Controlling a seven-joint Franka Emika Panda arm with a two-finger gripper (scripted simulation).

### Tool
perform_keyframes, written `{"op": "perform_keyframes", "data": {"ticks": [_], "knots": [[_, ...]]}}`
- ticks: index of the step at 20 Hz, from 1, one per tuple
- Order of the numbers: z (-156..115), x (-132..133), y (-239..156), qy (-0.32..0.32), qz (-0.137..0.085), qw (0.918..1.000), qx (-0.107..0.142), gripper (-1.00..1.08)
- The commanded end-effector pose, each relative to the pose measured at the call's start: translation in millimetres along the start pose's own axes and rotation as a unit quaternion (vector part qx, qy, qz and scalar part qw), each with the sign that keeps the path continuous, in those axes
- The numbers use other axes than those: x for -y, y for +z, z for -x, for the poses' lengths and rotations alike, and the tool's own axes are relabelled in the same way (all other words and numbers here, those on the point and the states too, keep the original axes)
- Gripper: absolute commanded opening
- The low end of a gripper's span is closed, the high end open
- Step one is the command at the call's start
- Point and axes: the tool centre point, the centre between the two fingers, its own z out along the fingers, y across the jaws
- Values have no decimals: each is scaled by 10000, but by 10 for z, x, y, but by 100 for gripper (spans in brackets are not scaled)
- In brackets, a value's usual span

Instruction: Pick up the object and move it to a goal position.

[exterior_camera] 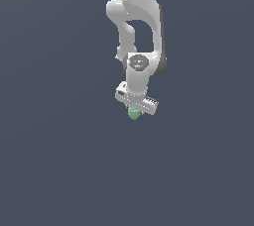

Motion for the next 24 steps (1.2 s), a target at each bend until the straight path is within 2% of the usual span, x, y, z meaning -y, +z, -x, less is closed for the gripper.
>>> {"op": "perform_keyframes", "data": {"ticks": [1, 14, 24], "knots": [[-49, 160, -4, -1, 0, 10000, 0, -100], [-360, 1092, -21, -1, 1, 10000, 2, -100], [-555, 1626, -29, -1, 2, 10000, 4, -100]]}}
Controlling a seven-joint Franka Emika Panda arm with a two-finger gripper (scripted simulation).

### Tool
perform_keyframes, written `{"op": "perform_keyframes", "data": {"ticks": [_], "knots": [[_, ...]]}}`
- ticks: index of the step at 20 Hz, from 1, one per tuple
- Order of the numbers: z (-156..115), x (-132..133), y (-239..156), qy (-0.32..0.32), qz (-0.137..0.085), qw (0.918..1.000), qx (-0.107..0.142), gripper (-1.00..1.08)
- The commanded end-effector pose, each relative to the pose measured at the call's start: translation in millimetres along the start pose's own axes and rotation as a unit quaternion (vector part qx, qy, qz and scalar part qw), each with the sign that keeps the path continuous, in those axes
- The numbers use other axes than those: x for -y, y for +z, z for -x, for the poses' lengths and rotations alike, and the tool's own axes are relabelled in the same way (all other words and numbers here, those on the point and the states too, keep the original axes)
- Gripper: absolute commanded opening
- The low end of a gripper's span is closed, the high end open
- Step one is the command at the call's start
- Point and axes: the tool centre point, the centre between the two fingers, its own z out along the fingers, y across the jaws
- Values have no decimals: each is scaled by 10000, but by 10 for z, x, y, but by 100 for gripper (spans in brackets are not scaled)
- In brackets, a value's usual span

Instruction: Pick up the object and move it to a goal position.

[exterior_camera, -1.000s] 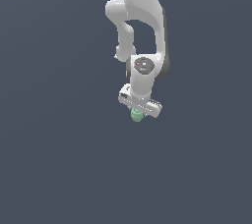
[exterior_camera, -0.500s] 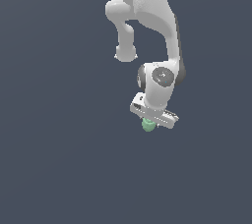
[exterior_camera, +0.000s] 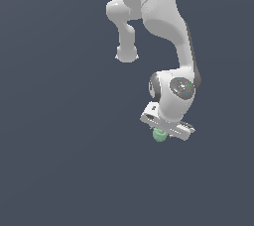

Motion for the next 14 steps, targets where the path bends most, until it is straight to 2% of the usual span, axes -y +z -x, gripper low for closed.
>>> {"op": "perform_keyframes", "data": {"ticks": [1, 7, 14], "knots": [[-42, 101, -4, 3, 0, 10000, -1, -100], [-101, 250, -7, 3, 0, 10000, -1, -100], [-126, 306, -8, 3, 0, 10000, -1, -100]]}}
